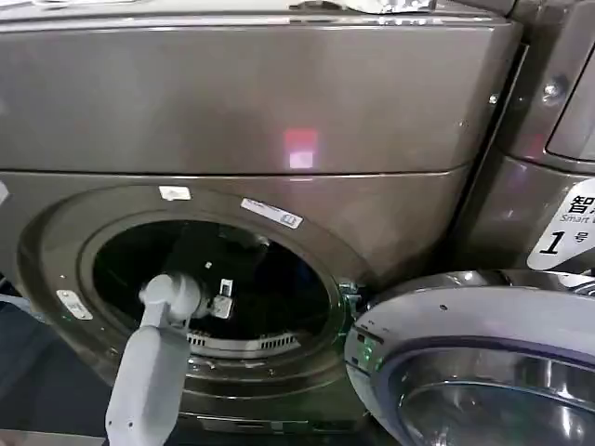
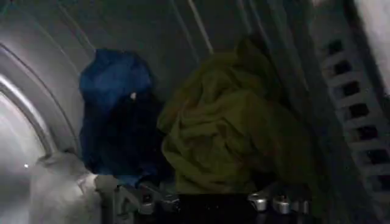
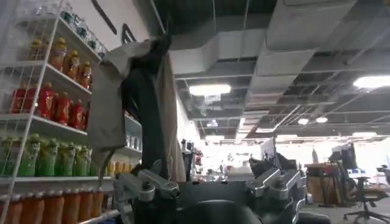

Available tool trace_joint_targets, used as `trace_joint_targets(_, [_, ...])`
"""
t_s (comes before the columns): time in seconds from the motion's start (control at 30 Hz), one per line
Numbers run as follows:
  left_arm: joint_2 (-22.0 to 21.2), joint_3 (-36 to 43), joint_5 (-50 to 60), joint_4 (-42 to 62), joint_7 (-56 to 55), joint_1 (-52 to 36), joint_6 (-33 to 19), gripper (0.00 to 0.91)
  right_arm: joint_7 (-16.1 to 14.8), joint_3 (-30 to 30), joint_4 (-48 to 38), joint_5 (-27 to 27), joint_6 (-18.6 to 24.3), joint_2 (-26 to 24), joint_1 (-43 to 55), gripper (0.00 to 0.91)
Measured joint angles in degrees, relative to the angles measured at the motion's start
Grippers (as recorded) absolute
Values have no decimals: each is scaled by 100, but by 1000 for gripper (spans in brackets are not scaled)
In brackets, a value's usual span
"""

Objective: Grasp the clothes from the dryer.

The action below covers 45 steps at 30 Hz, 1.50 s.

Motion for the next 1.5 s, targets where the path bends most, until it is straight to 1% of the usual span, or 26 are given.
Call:
trace_joint_targets(0.4, [-3, -23, -243, 83, -136, 47, 237, 0, -9, 25, -25, 20, -9, -40, -21, 907])
trace_joint_targets(0.57, [-2, -5, -538, -41, -358, 67, 383, 0, -19, 2, -5, 40, -28, -39, 4, 907])
trace_joint_targets(0.67, [-11, 30, -745, -106, -670, 23, 478, 0, -40, 1, 20, 72, -58, -34, -3, 907])
trace_joint_targets(0.9, [-109, 205, -1261, -281, -1887, -107, 878, 0, -59, -17, 68, 70, -143, 1, -6, 907])
trace_joint_targets(1.03, [-218, 302, -1586, -326, -2820, -159, 1362, 0, -86, -25, 76, 61, -151, 18, -20, 907])
trace_joint_targets(1.23, [-462, 312, -2411, -567, -4471, -69, 2163, 0, -91, -85, 123, 68, -86, 61, 9, 907])
trace_joint_targets(1.33, [-604, 261, -2860, -704, -5282, 25, 2425, 0, -117, -106, 147, 94, -36, 89, 12, 907])
trace_joint_targets(1.5, [-828, 196, -3507, -958, -6400, 215, 2688, 0, -153, -88, 147, 164, 42, 90, 3, 907])
